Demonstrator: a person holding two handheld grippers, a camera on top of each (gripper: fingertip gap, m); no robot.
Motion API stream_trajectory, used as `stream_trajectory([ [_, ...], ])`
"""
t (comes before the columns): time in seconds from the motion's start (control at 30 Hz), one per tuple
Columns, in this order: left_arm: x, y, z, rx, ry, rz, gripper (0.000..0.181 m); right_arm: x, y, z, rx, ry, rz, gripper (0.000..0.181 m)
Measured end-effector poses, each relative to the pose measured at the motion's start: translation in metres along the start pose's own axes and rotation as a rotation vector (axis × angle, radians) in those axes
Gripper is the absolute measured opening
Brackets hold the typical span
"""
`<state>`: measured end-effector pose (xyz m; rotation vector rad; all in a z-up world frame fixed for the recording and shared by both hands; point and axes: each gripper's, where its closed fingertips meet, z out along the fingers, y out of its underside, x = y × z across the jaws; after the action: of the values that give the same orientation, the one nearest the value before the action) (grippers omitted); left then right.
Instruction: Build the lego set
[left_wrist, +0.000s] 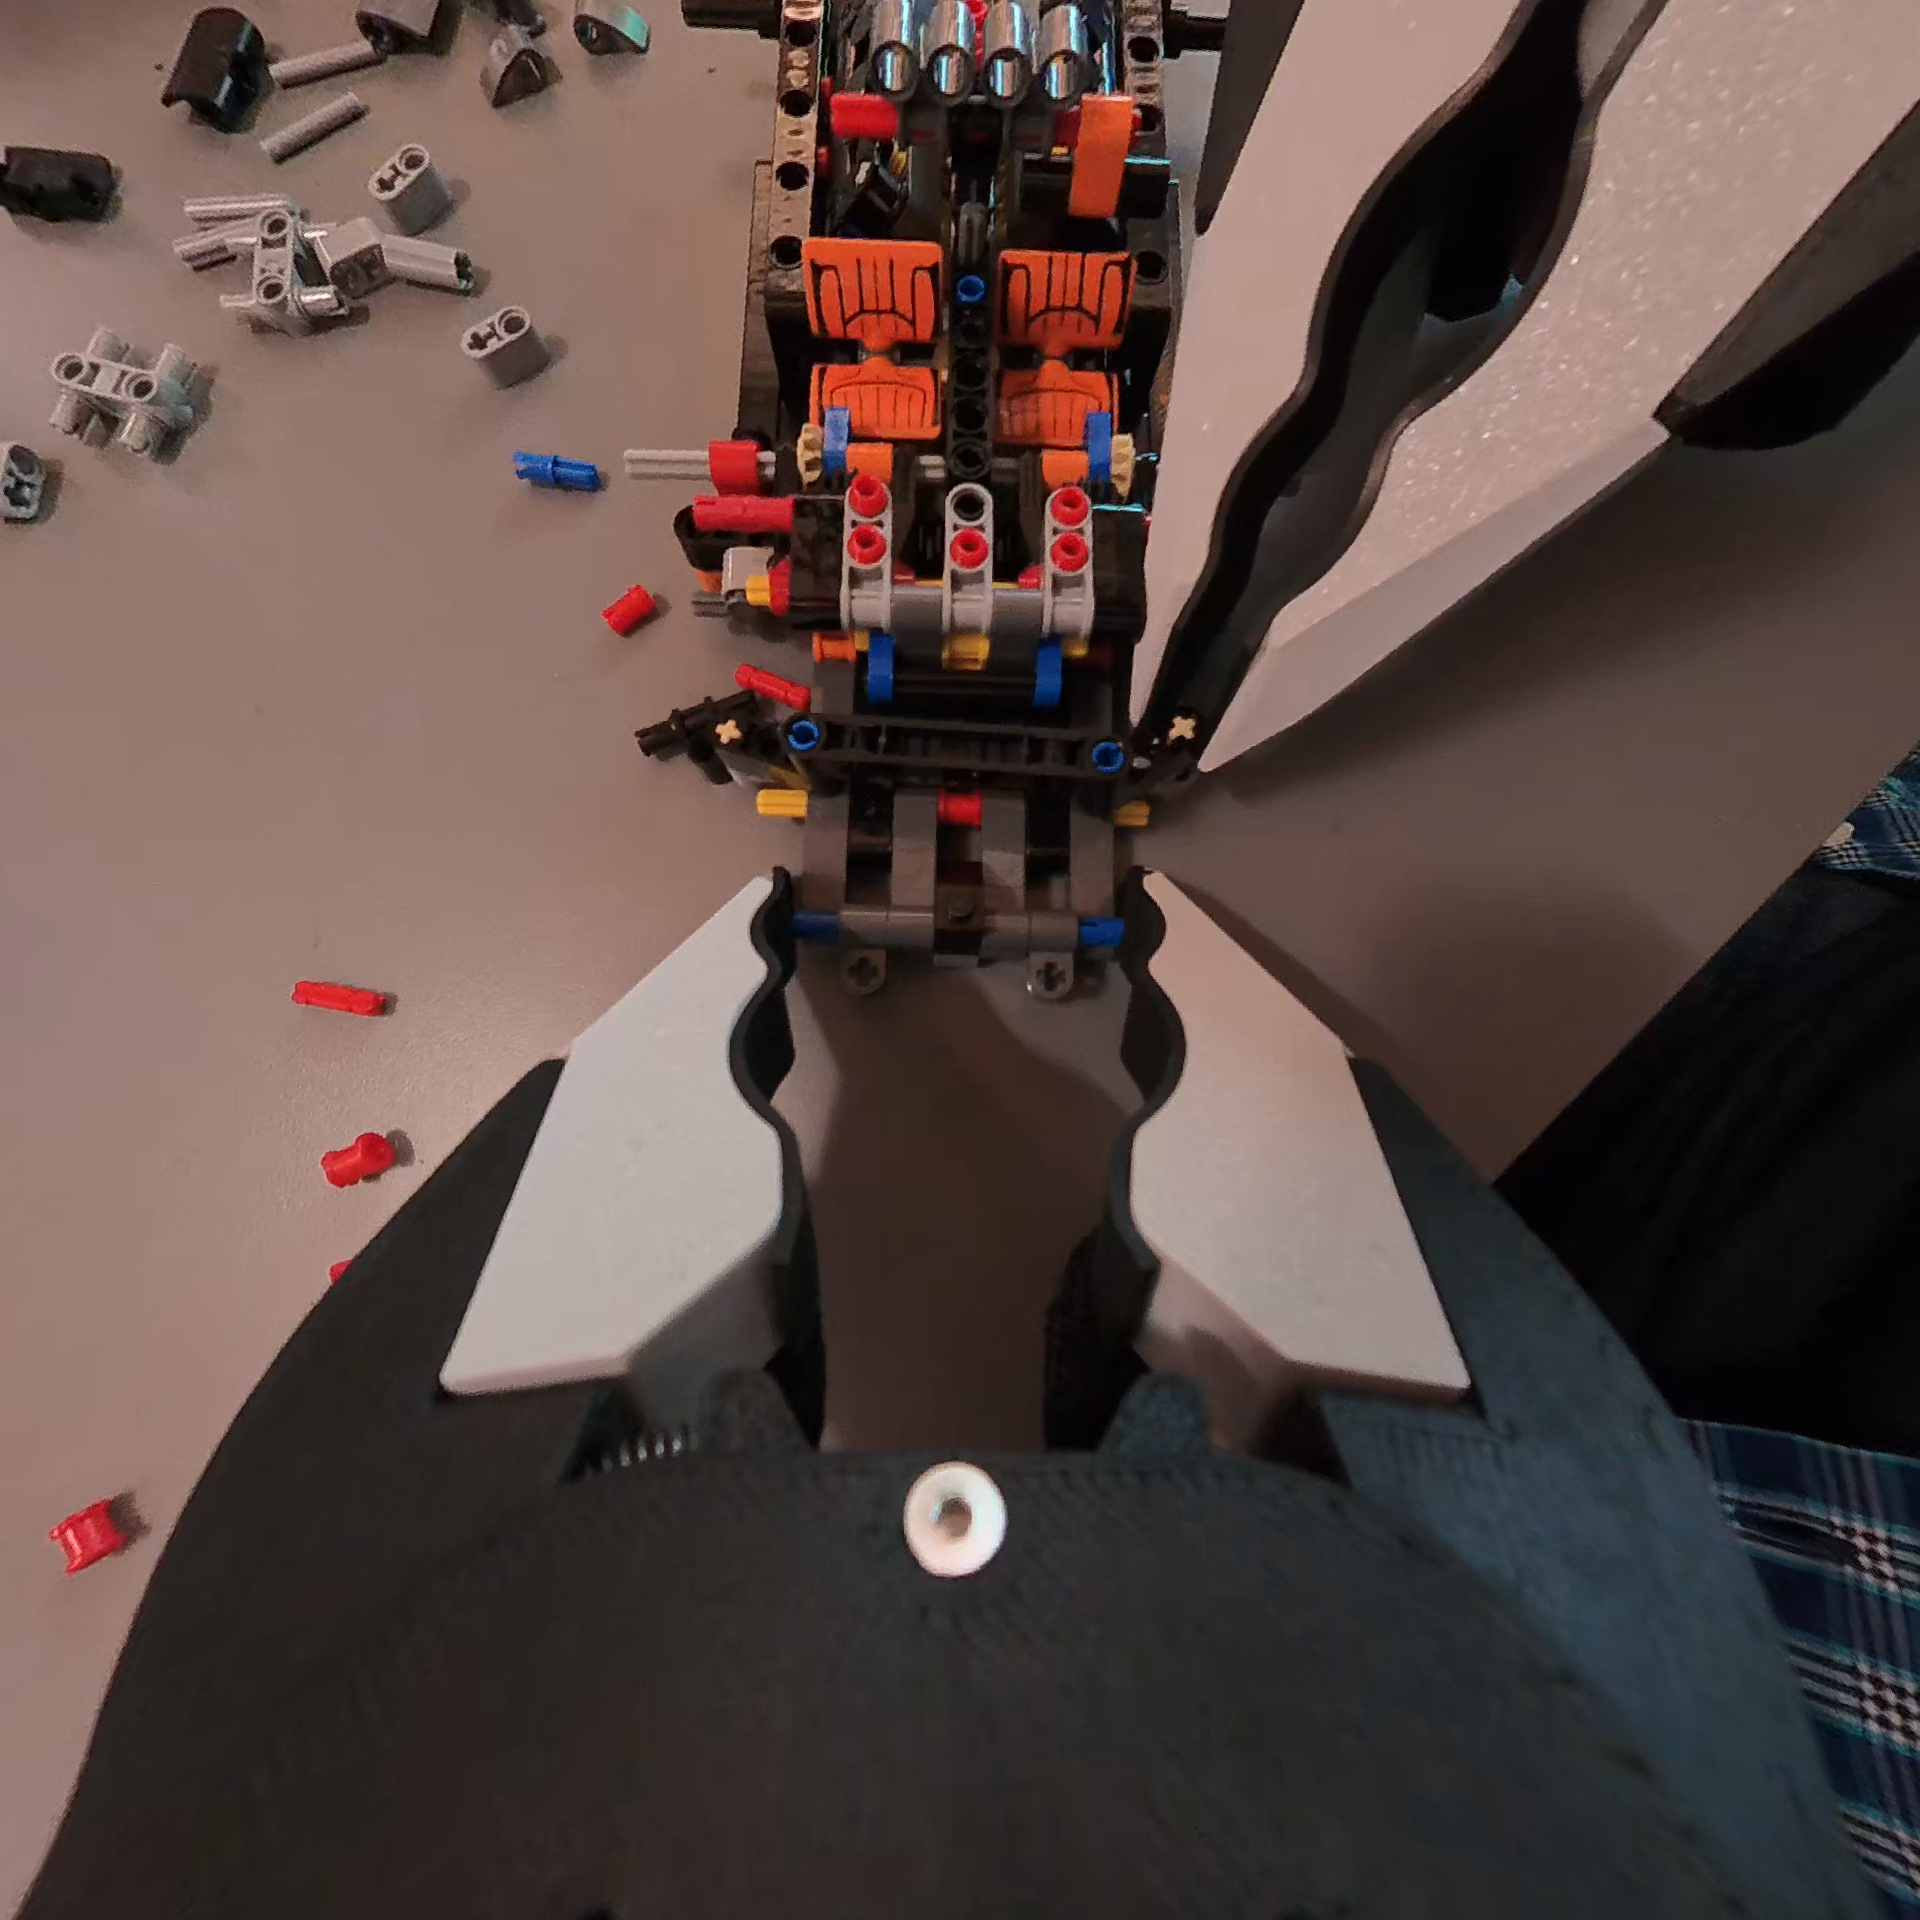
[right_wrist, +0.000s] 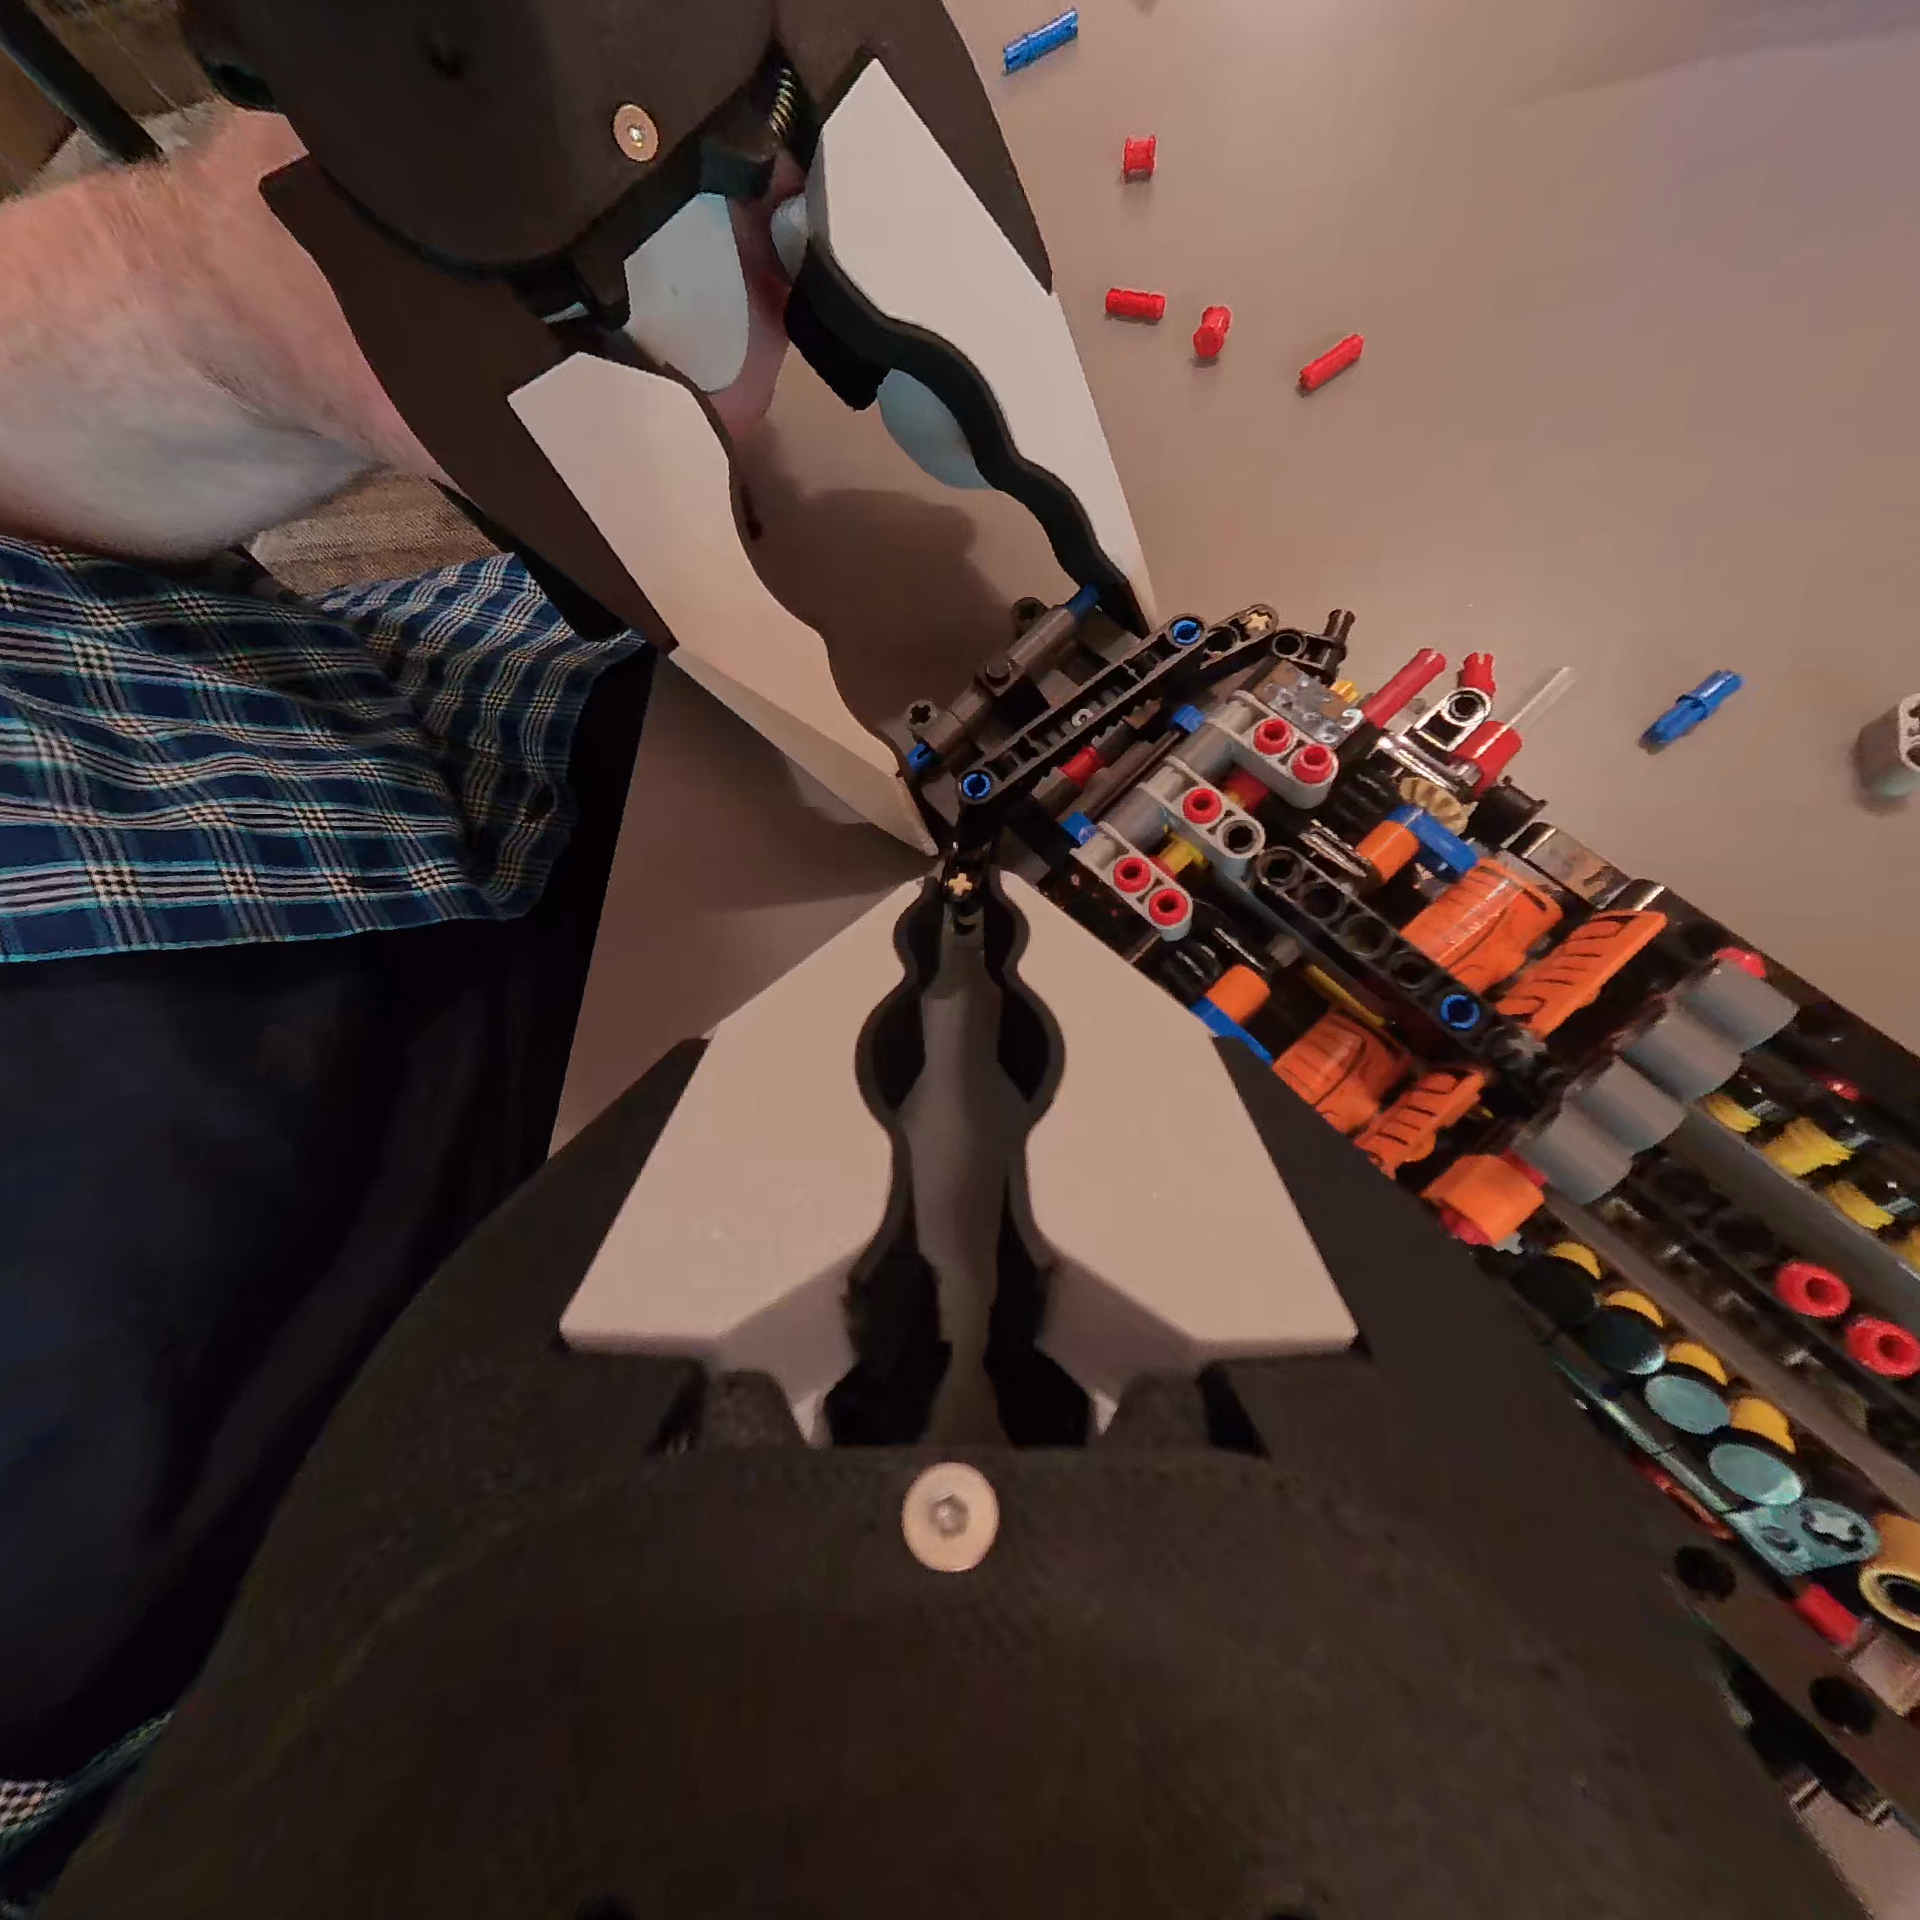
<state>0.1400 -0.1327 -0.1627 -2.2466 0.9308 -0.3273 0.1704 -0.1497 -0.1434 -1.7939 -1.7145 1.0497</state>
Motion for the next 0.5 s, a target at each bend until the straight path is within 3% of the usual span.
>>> stream_trajectory([
  [0.03, 0.0001, -0.0001, 0.0000, 0.000, 0.000, 0.001, 0.063, -0.0002, 0.0002, 0.0002, -0.002, 0.002, -0.006, 0.006],
  [0.4, -0.0001, -0.0001, 0.0002, 0.000, 0.000, -0.004, 0.063, -0.0018, -0.0005, 0.0000, 0.005, -0.047, 0.047, 0.006],
  [0.5, 0.0001, -0.0001, 0.0003, 0.003, 0.000, -0.003, 0.063, -0.0011, 0.0016, -0.0002, -0.015, -0.017, -0.016, 0.006],
])
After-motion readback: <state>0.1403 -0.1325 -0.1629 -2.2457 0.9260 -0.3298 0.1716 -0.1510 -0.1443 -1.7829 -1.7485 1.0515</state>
